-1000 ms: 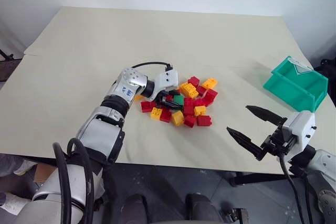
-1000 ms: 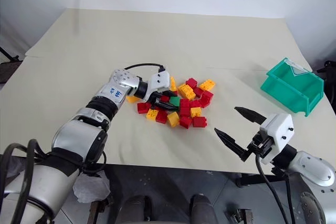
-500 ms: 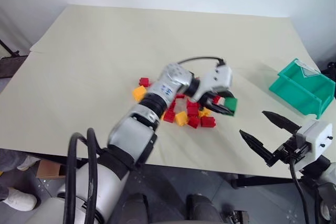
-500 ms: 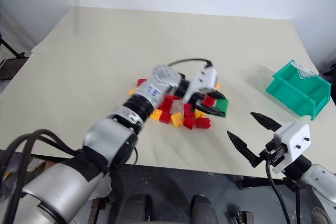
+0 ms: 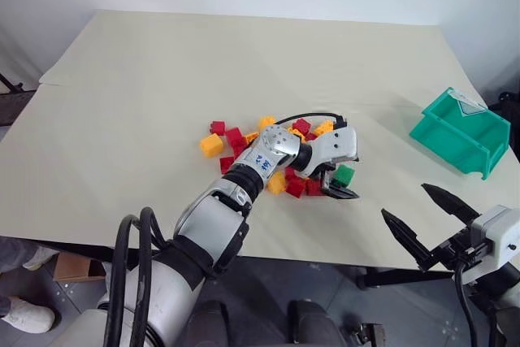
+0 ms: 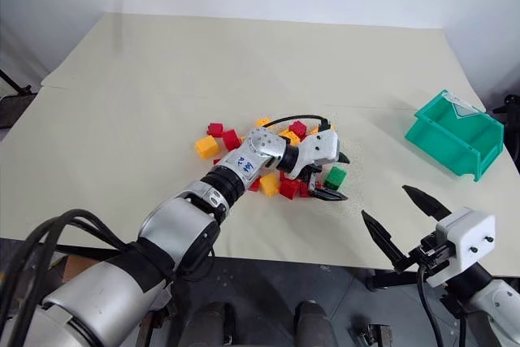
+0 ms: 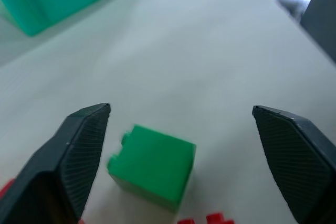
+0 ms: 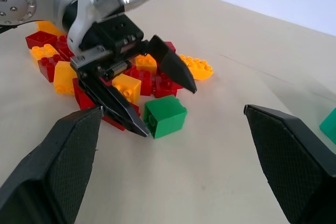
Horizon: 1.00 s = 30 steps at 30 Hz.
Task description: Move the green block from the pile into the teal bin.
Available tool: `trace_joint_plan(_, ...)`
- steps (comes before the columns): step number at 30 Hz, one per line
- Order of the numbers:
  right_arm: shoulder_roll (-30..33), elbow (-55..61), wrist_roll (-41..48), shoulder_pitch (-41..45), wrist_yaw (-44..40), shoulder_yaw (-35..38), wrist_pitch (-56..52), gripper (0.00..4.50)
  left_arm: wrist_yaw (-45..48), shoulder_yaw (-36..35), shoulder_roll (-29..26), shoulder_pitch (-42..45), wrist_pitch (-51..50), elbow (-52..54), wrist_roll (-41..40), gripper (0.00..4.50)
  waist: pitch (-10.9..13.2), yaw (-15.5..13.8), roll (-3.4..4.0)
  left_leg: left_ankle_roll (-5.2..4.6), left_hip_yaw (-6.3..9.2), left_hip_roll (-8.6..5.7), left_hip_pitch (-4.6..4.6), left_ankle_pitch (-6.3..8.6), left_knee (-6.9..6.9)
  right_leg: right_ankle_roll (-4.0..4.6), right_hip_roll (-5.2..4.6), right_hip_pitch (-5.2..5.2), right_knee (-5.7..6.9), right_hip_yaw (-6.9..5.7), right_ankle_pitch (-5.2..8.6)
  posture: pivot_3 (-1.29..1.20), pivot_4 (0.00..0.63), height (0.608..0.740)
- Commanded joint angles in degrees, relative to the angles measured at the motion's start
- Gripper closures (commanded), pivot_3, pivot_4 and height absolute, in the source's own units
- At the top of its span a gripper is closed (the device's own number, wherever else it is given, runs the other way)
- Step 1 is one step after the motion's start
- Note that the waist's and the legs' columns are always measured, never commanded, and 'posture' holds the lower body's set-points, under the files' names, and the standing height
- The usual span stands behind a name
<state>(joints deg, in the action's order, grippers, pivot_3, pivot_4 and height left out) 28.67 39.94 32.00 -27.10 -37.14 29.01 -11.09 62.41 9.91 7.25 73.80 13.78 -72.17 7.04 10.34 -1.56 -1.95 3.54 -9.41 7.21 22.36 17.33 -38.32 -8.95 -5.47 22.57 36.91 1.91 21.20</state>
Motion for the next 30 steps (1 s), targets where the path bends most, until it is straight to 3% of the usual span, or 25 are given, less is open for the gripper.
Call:
trace_joint_plan(1, 2.15, -1.72, -0.53, 1.73, -1.71, 0.30, 1.25, 0.00, 4.79, -3.99, -1.21, 1.15, 1.37, 3.76, -5.10, 0.01, 0.00, 0.16, 0.00, 0.00, 0.00, 0.00, 0.00, 0.00, 0.00, 0.00, 0.00, 0.00, 0.00, 0.00, 0.00, 0.00, 0.150, 0.740)
trace_joint_plan(8, 7.22, -7.52, 0.65, 6.26, -6.40, 1.13, 0.26, 0.00, 18.50, -11.89, -11.74, -3.16, 3.12, 11.18, -15.45, 0.01, -0.02, 0.38, 0.11, 0.01, -0.01, 0.02, -0.15, -0.01, 0.03, 0.00, 0.02, -0.05, 0.17, 0.00, 0.00, 0.00, 0.150, 0.740)
trace_joint_plan(12, 11.92, -11.44, 0.92, 9.81, -10.66, -0.94, -1.74, 0.00, 26.39, -18.75, -23.37, -10.92, 5.04, 16.58, -22.84, 0.01, -0.02, 0.61, 0.13, 0.01, -0.02, 0.02, -0.15, -0.01, 0.02, 0.00, 0.00, -0.03, 0.17, 0.00, 0.00, 0.00, 0.150, 0.740)
trace_joint_plan(16, 15.04, -14.91, 0.24, 14.94, -12.61, -3.95, -3.26, 0.00, 25.42, -18.41, -31.16, -18.35, 1.70, 23.42, -22.99, 0.01, -0.01, 1.35, 0.12, 0.02, 0.07, 0.06, -0.19, -0.01, -0.03, 0.00, 0.03, 0.02, 0.41, -0.04, 0.00, 0.00, 0.150, 0.740)
trace_joint_plan(20, 18.54, -21.16, -2.25, 25.92, -14.67, -12.41, -7.27, 0.00, 21.50, -21.97, -38.80, -32.07, -6.81, 39.42, -27.69, 0.01, 0.01, 1.82, 0.15, -0.03, 0.08, 0.08, -0.13, 0.06, -0.45, 0.00, -0.03, -0.05, 0.55, -0.04, 0.00, 0.00, 0.150, 0.740)
trace_joint_plan(30, 18.33, -40.21, -13.20, 47.52, -17.95, -27.53, -7.42, 0.00, 11.94, -25.68, -43.20, -54.51, -18.98, 64.63, -34.19, 0.01, 0.03, 2.60, 0.18, -0.05, 0.02, 0.20, -0.15, 0.07, -0.78, 0.01, 0.00, -0.02, 0.81, 0.01, 0.00, 0.00, 0.150, 0.740)
